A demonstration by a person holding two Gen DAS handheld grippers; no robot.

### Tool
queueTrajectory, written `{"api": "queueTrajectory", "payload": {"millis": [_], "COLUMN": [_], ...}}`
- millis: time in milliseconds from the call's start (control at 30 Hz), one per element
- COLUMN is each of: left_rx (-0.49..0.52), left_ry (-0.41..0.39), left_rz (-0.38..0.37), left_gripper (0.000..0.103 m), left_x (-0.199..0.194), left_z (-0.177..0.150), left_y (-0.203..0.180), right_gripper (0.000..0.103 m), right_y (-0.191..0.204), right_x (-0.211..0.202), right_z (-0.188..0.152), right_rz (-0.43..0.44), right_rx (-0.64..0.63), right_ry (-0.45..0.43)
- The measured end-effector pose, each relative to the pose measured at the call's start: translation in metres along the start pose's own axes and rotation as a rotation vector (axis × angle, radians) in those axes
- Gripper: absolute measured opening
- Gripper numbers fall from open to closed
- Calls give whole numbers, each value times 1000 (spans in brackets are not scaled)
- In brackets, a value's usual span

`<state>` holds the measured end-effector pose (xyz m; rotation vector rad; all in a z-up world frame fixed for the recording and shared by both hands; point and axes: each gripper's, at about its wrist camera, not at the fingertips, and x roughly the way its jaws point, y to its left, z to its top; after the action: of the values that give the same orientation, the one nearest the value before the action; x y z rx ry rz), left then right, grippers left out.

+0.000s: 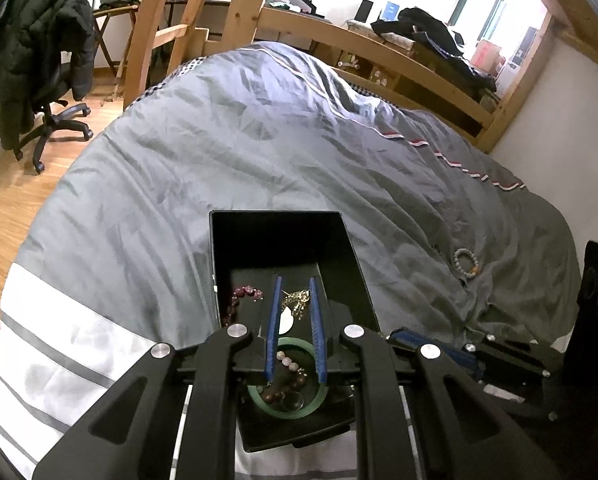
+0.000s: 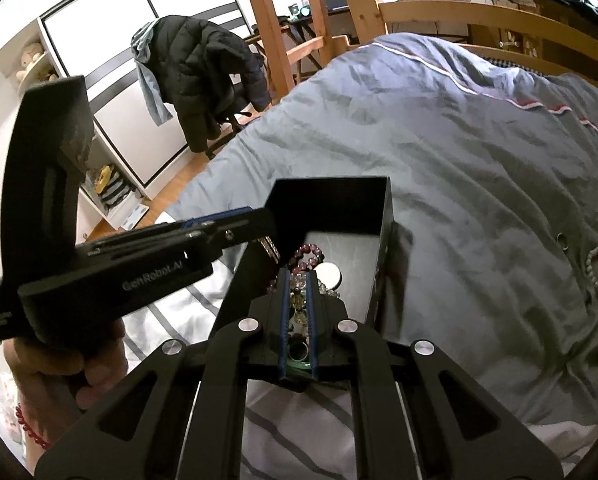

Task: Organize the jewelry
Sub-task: 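Open both grippers to drop the gold charm and chain into the box, then move left gripper to the dark ring while right gripper approaches the white bead bracelet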

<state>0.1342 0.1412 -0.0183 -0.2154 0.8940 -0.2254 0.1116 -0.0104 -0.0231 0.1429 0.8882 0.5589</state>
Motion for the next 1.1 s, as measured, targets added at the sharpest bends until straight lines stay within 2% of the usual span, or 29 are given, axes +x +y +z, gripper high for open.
{"api": "queueTrajectory", "payload": {"millis": [333,400,433,467,500,567,633,700,833,900,933,967,1100], "left_rx": [-15,-17,-20,-21,-22,-30,-39,-40,-32,-26,-27,-30,9], "left_ry": [13,12,6,-2,-11,-21,-31,-36,-61,-71,-81,-91,-118], "left_rz": [11,19,25,31,32,29,33,39,54,63,68,75,74], "left_gripper": [14,20,30,38,40,44,51,54,70,77,86,90,90], "left_x": [3,3,2,0,-1,-4,-5,-6,-9,-9,-10,-10,-10], "left_z": [-1,-1,-1,-1,0,0,1,1,1,2,2,1,2], "left_y": [3,3,3,3,4,5,7,7,5,3,3,2,-13], "right_gripper": [9,11,12,15,19,41,56,58,61,71,79,84,90], "right_y": [-2,-2,-3,-4,-5,-8,-13,-18,-27,-32,-34,-38,-52], "right_x": [1,2,2,2,2,-1,-7,-10,-14,-18,-20,-24,-34], "right_z": [-4,-4,-4,-3,-3,-2,-3,-2,0,1,1,-1,-3], "right_rz": [4,3,3,1,-1,-6,-17,-28,-61,-76,-84,-94,-141], "right_rx": [-2,3,8,12,15,27,44,54,55,58,57,56,50], "right_ry": [15,20,22,20,17,1,-21,-27,-26,-35,-41,-49,-59]}}
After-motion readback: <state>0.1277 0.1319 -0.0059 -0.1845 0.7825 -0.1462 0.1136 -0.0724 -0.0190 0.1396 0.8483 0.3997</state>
